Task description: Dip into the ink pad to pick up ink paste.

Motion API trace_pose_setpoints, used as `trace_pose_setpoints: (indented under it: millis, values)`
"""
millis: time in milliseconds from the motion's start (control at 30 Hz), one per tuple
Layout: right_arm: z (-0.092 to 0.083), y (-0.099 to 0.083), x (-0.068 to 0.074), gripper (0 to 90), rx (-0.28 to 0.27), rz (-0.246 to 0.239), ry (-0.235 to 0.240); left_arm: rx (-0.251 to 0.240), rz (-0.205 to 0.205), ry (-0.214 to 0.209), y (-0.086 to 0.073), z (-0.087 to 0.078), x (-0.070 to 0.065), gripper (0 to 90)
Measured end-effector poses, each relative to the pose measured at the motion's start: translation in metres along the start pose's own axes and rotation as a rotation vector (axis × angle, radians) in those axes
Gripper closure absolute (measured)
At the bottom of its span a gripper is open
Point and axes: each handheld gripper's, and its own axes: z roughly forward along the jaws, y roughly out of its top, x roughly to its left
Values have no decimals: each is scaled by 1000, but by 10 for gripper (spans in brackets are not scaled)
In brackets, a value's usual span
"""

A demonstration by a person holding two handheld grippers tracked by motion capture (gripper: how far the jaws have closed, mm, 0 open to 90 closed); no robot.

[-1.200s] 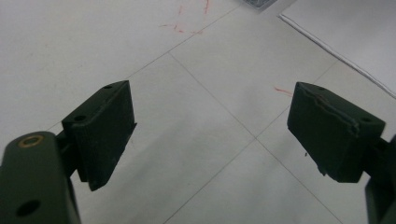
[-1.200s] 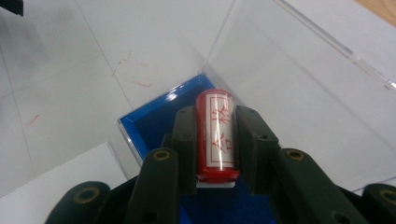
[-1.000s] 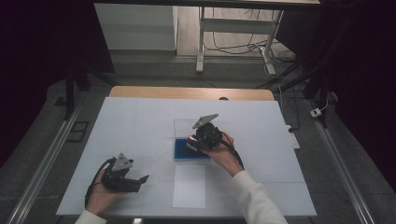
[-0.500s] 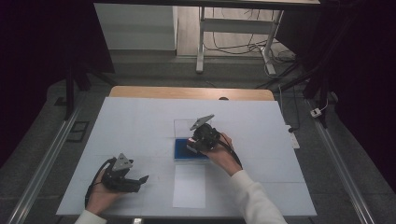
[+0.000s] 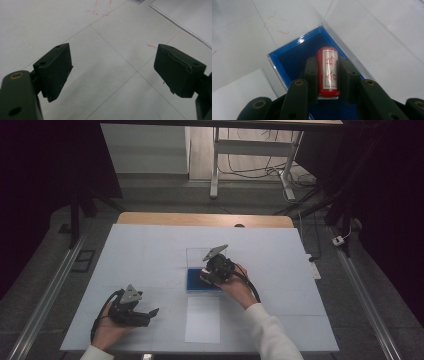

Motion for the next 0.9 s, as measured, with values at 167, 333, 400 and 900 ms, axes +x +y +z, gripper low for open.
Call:
trace_pose_setpoints:
  millis: [167, 333, 400, 900]
  values:
    - [0, -3, 3, 708, -17, -5, -17, 1, -1, 3, 0, 0, 0, 153]
    - [0, -4, 2, 708, -28, 4, -9, 7, -1, 2, 0, 1, 0, 152]
    - [0, -5, 3, 708, -28, 0, -19, 7, 0, 2, 0, 1, 1, 152]
    - [1, -7, 1, 707, -48, 7, -8, 9, -1, 1, 0, 1, 0, 152]
